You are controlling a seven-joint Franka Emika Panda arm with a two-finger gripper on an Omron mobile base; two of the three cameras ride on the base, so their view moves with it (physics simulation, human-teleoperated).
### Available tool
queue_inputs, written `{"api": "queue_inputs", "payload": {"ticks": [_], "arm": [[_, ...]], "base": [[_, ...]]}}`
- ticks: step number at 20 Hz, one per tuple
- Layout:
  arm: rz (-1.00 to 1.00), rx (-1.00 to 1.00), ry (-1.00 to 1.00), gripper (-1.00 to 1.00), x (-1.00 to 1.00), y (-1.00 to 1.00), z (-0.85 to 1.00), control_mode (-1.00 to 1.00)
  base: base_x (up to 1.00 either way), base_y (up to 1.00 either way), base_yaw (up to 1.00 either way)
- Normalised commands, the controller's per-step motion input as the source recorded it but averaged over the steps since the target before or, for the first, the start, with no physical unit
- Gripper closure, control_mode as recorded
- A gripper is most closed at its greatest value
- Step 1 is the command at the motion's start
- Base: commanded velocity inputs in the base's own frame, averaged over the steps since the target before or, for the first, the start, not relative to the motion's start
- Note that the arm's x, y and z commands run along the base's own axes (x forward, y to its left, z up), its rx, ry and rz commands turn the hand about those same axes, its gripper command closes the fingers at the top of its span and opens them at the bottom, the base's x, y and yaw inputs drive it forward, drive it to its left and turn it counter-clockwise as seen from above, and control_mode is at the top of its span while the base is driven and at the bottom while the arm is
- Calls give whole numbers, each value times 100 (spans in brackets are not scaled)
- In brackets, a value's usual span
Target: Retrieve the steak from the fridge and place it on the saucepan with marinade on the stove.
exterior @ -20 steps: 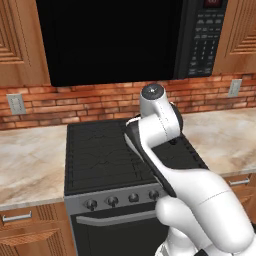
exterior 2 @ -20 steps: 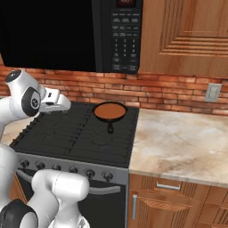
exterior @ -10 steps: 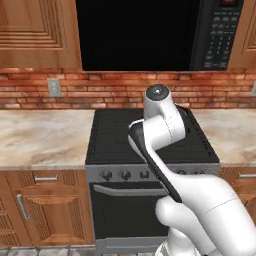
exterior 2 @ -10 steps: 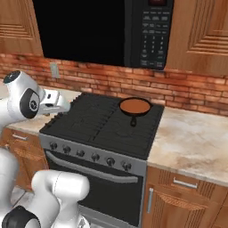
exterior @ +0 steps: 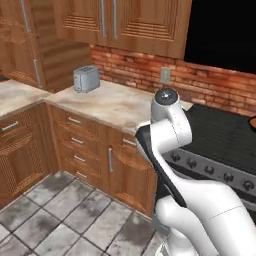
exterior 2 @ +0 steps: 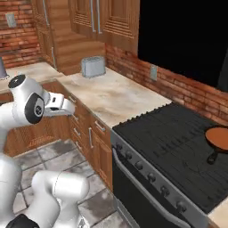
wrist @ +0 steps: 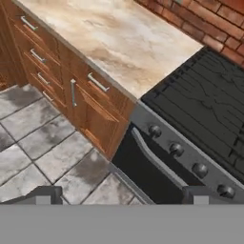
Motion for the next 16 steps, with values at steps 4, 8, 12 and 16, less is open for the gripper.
{"api": "queue_inputs", "payload": {"ticks": [4, 8, 12, 16], "arm": [[0, 0, 0, -100, 0, 0, 0, 100], [0, 0, 0, -100, 0, 0, 0, 100], [0, 0, 0, -100, 0, 0, 0, 100], [0, 0, 0, -100, 0, 0, 0, 100]], "base": [[0, 4, 97], [0, 1, 99], [0, 0, 100], [0, 0, 100]]}}
